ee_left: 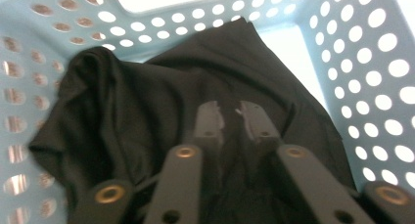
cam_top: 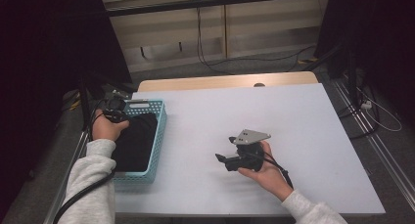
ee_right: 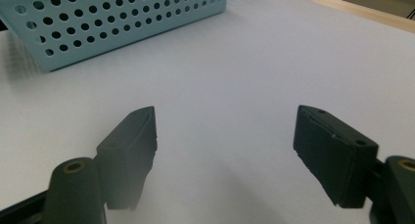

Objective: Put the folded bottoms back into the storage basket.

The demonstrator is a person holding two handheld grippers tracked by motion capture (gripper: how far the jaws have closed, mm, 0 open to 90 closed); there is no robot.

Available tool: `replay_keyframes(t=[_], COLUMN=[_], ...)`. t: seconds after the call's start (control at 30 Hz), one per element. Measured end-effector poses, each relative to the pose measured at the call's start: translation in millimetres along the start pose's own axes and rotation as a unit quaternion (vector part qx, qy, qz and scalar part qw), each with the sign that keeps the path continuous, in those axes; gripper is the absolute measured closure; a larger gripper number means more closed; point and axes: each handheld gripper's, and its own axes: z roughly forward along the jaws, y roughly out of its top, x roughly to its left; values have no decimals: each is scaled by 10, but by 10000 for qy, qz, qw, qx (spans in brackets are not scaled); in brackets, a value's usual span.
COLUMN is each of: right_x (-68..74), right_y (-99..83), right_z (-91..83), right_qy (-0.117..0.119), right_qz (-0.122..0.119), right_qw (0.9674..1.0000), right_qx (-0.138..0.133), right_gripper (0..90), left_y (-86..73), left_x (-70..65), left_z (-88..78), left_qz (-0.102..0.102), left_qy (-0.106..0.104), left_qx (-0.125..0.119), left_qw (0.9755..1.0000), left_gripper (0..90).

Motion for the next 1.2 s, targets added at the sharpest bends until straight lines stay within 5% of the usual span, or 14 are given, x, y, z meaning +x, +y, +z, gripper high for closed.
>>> replay_keyframes(t=[0.2,0.6,1.0,1.1,1.2], right_x=[6,7,4,3,-4], right_y=[-11,-24,-56,-58,-51], right_z=[19,0,-9,-16,-26], right_qy=[24,3,3,-5,-30], right_qz=[-10,-9,-20,-17,2], right_qw=[10000,10000,10000,10000,10000], right_qx=[47,29,62,55,4], right_gripper=[232,231,229,228,229], left_y=[-46,-187,-289,-282,-216], left_x=[-21,-46,-132,-109,-75], left_z=[186,441,376,333,299], left_qz=[-44,-70,191,256,111], left_qy=[-148,-347,-885,-772,-677], left_qx=[-15,151,282,230,76], left_qw=[9999,9993,9955,9964,9976], left_gripper=[900,900,900,900,900])
